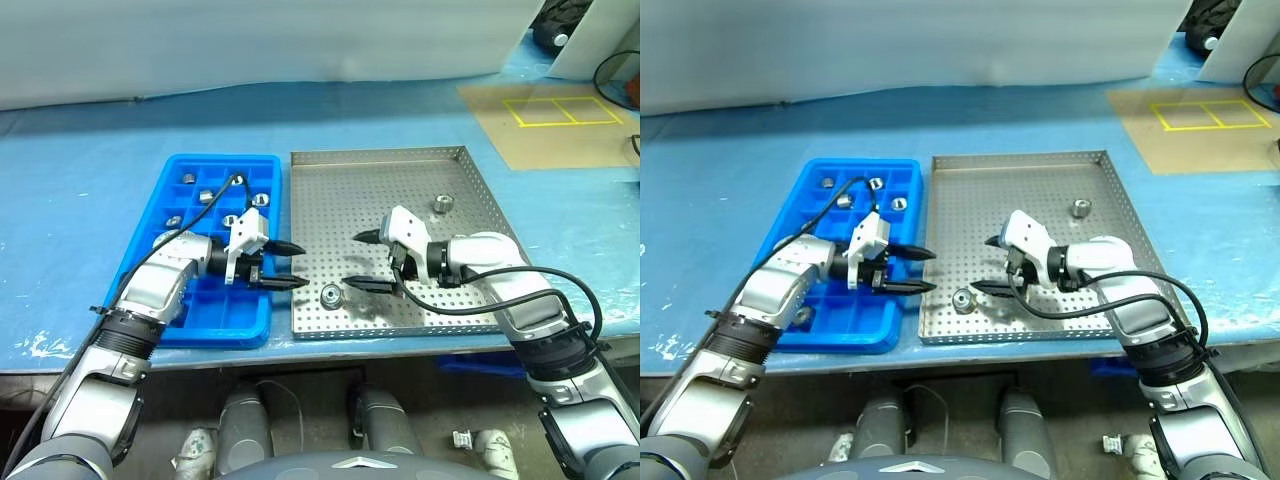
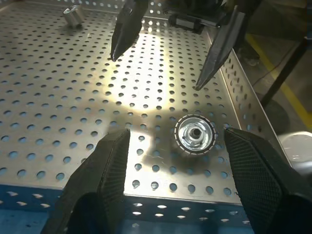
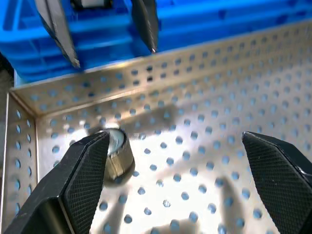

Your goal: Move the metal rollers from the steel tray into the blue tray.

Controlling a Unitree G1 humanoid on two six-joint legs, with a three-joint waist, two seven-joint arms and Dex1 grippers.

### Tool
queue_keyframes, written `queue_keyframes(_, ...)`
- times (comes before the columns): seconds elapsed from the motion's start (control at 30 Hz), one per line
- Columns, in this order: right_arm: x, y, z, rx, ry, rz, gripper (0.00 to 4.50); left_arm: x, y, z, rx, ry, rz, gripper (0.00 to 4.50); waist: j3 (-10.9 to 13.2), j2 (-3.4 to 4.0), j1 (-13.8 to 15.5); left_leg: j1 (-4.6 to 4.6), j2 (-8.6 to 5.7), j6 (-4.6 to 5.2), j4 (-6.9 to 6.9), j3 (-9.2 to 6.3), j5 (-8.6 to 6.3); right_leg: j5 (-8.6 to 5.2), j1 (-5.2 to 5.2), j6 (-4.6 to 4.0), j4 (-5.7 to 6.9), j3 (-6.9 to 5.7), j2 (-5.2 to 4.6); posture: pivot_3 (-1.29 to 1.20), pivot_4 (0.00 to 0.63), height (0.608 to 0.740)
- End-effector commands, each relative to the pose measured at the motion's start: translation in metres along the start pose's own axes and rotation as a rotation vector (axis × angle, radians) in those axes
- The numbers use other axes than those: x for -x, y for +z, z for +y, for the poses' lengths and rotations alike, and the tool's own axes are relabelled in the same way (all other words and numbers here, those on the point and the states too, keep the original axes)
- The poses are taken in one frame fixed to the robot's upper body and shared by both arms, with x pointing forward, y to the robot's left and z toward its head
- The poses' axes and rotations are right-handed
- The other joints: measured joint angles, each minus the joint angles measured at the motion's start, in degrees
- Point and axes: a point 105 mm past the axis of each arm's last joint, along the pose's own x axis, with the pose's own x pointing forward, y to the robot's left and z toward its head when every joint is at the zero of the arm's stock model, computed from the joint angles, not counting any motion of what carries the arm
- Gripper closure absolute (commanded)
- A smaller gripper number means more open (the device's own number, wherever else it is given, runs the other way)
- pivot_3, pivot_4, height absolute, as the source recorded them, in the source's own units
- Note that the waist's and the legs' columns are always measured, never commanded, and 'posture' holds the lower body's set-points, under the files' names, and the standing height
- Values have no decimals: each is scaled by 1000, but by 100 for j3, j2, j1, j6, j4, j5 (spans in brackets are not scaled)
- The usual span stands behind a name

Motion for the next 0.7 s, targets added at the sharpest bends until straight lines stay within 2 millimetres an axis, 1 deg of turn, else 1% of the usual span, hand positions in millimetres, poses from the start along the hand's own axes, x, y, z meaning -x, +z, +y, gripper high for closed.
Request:
queue_keyframes(0.03,1,3,0,36,-13,-5,0,6,6,0,-32,0,-7,1280,0,0,-21,4,0,0,1,0,0,0,5,-1,0,0,0,-284,150,740)
queue_keyframes(0.13,-7,-9,6,65,18,38,0,13,1,-3,-23,9,15,1280,0,0,-52,14,0,0,4,0,0,0,17,0,0,0,0,-261,150,740)
queue_keyframes(0.27,-16,-10,11,55,52,28,0,18,1,-8,-20,31,18,1280,0,0,-56,12,1,2,3,0,-2,0,18,-1,-3,-2,-1,-218,150,740)
queue_keyframes(0.4,-22,-18,15,69,88,55,0,22,-1,-13,-5,54,20,1280,0,1,-48,14,1,2,3,0,-2,0,19,-1,-2,-3,-1,-190,150,740)
queue_keyframes(0.53,-30,-17,19,82,125,46,0,26,-5,-20,12,74,31,1280,-1,1,-47,16,2,2,3,0,-2,0,20,-1,-2,-4,-1,-163,150,740)
queue_keyframes(0.7,-40,-17,19,94,152,46,0,29,-7,-22,20,100,39,1280,-1,2,-44,17,2,2,3,-1,-2,0,20,-1,0,-4,-1,-143,150,740)
